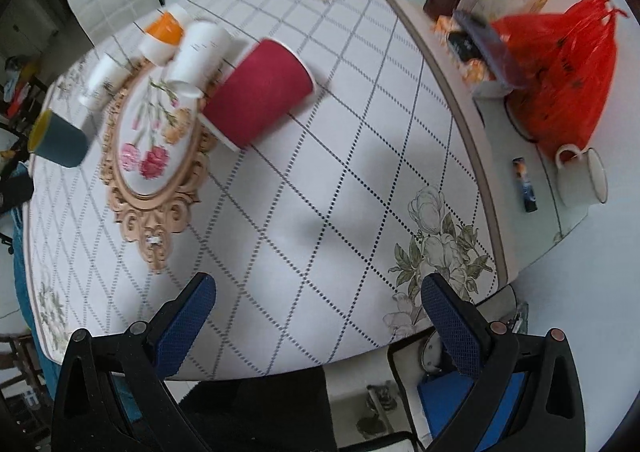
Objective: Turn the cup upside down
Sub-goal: 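Move the left tool toward the red ribbed cup lying on its side, then close the left tool around the red ribbed cup's body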
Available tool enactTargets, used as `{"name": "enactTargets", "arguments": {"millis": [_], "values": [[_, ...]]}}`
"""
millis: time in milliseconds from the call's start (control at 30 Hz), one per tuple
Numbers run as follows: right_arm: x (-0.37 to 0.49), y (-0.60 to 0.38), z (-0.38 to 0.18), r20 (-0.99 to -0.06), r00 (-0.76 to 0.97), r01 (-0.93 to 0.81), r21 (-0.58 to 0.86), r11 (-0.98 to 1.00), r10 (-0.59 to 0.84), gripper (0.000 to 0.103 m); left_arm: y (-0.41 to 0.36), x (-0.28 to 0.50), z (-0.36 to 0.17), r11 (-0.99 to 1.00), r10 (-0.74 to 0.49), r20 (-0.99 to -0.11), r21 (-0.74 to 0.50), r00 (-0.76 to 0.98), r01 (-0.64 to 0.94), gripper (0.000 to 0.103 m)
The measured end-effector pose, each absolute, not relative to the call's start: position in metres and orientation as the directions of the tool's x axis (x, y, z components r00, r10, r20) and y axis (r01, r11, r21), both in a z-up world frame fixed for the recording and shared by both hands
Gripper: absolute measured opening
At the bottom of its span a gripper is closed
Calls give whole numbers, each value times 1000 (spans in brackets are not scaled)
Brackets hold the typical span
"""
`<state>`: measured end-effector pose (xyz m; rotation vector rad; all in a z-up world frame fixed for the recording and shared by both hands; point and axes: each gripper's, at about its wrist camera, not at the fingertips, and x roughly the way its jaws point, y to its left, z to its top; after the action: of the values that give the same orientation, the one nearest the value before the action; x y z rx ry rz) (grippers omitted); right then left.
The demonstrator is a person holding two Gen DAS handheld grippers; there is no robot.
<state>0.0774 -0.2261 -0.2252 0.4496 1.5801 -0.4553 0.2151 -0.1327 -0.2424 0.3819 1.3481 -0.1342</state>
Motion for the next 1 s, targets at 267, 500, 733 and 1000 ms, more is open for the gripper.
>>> {"name": "enactTargets", "arguments": {"millis": [267,500,733,1000], "values": [[74,-258,-285,-986,-157,548,-41,836,55,103,-190,254,-288,871,180,-967,242,180,428,103],[76,-276,-316,-976,-201,549,-41,835,85,103,-244,270,-308,790,160,-976,217,148,574,103],[82,-293,-331,-970,-225,546,-46,837,94,103,-295,283,-327,694,131,-988,154,87,703,102],[98,-314,-350,-964,-244,541,-44,840,107,103,-329,288,-361,625,151,-988,100,6,774,102]]}}
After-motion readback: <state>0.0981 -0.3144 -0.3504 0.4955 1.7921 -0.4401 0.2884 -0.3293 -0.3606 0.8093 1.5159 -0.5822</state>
